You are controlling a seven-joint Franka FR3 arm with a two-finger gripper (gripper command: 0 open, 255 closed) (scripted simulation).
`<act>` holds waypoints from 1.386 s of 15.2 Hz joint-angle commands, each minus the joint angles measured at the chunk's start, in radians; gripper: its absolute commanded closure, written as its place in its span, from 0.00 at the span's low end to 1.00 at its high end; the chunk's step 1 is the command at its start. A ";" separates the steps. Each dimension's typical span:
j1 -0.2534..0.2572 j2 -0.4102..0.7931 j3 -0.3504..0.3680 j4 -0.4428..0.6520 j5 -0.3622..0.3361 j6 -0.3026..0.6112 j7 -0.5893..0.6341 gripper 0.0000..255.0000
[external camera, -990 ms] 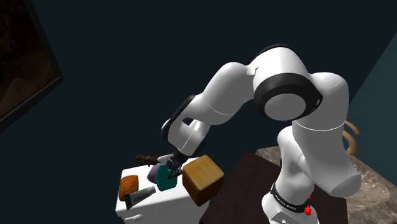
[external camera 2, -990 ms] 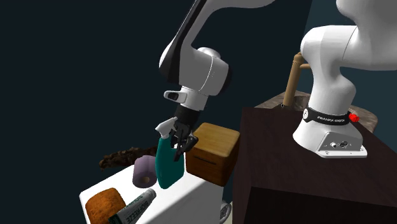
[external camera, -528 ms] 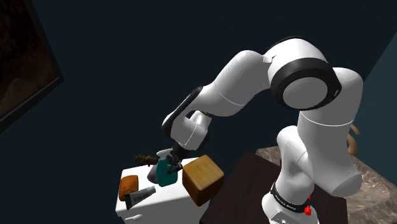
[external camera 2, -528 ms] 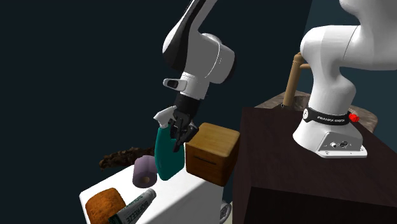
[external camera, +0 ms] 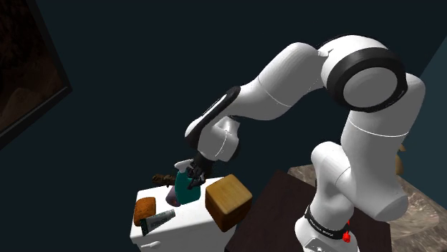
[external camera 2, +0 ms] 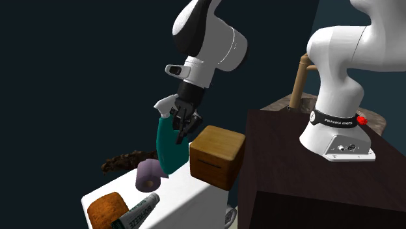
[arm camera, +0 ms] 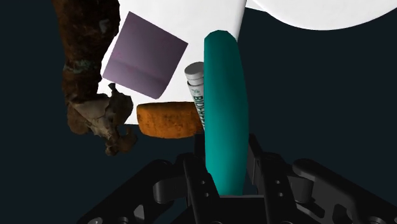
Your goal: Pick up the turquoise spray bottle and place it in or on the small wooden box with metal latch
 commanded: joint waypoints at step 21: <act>-0.113 -0.447 0.002 -0.196 -0.818 0.039 0.627 1.00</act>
